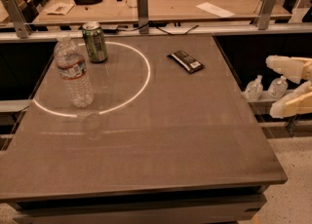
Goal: Move green can near water bottle
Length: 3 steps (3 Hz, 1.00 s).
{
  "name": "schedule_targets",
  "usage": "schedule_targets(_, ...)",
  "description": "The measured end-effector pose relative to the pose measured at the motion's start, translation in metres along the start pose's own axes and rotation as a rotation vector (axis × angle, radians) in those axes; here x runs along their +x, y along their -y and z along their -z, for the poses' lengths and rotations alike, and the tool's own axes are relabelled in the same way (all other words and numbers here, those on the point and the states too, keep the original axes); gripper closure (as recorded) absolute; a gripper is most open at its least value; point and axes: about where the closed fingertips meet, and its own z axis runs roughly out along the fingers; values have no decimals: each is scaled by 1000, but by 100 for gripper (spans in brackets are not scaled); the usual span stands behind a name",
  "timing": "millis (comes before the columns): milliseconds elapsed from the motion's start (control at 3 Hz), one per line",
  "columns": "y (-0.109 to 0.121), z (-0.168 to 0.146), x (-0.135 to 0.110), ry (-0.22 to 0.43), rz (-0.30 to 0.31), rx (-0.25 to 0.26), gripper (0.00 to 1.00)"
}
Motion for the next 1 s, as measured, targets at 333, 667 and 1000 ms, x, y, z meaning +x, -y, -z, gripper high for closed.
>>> schedule_targets(333, 0, 0, 0, 0, 0, 0, 0)
schedule_targets(667, 4, -13, 9, -62, -17, 46, 0)
schedule_targets(1000, 20, -38, 23, -84, -26, 115, 0)
